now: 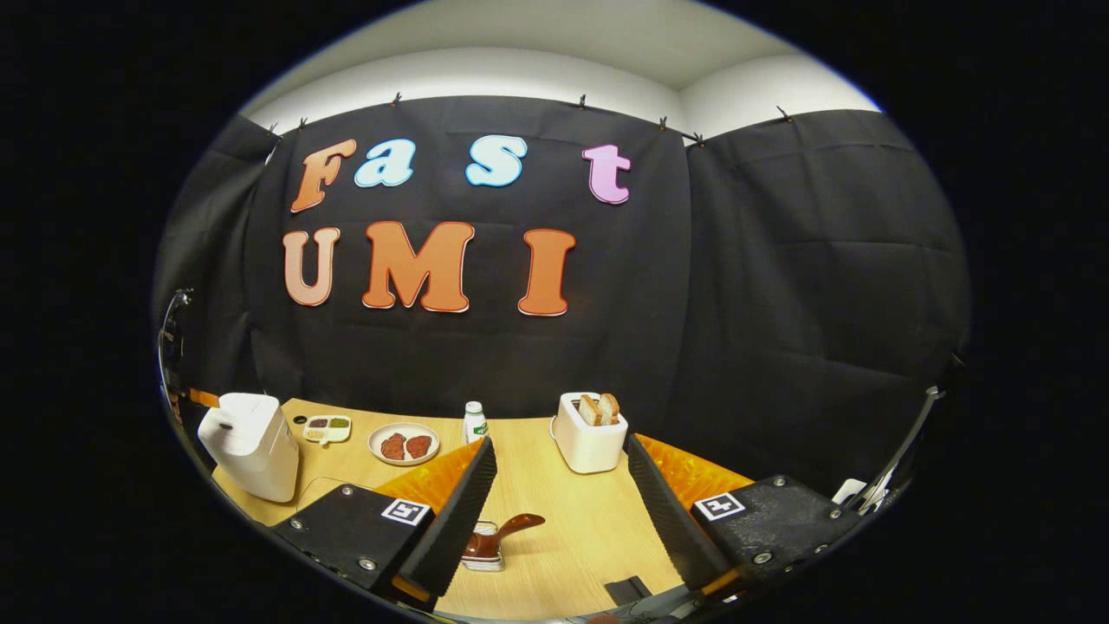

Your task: Close the left gripper, press the button to open the rice cooker; take a wooden spoon from the chopstick holder with the right hand, scoop a spoonful of rice and pour it into the rice cooker, then put the wooden spoon back into the chopstick holder.

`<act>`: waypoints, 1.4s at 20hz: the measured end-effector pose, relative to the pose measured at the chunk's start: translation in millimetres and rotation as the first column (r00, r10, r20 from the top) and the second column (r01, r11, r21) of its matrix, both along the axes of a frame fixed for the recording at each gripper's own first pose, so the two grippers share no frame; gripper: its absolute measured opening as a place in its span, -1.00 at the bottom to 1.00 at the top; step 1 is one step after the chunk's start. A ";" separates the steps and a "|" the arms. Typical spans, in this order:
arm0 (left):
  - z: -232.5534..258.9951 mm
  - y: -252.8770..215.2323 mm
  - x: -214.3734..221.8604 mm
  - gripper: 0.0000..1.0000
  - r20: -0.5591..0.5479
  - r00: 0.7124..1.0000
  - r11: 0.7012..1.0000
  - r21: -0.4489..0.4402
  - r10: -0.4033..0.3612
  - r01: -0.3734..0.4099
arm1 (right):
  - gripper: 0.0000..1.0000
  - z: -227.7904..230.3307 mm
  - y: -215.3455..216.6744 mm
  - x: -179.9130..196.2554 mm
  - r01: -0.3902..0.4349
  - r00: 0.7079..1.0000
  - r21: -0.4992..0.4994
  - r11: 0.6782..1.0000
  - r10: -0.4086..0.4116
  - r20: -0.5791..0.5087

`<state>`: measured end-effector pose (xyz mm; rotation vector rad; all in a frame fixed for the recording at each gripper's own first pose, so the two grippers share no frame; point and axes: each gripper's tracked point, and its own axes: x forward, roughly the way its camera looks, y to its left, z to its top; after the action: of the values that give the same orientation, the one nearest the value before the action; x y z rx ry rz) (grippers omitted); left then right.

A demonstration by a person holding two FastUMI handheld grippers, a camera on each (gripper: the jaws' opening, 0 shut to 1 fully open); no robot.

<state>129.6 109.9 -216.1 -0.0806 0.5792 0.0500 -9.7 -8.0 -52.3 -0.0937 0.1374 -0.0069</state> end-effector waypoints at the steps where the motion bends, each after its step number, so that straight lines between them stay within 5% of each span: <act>1: -8.7 1.3 -0.5 -0.91 -0.021 1.000 1.000 -0.007 0.003 -0.003 | 0.91 -0.9 -1.6 0.3 0.006 1.000 -0.007 1.000 -0.006 -0.005; 11: -37.7 11.3 -13.3 -0.91 -0.124 0.992 0.999 -0.030 0.009 -0.013 | 0.92 -5.8 3.0 5.5 0.004 1.000 -0.020 1.000 -0.004 -0.016; 16: -28.1 14.3 -9.9 -0.91 -0.075 0.997 0.999 -0.034 0.028 -0.031 | 0.92 -10.7 7.5 7.3 -0.010 1.000 0.000 1.000 0.010 -0.027; 21: 91.9 6.9 -9.2 -0.92 0.182 0.982 0.998 0.031 0.056 -0.062 | 0.92 -1.3 4.8 8.5 -0.008 1.000 0.013 1.000 0.008 0.001; 28: 172.0 -26.0 -41.6 -0.91 0.359 0.933 0.996 0.083 -0.025 -0.005 | 0.92 2.0 4.1 9.0 -0.002 1.000 0.023 1.000 0.001 0.020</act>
<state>88.0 83.9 -44.2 -0.0047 0.2089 0.0478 -0.7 -3.9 -50.3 -0.0708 0.1170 -0.0046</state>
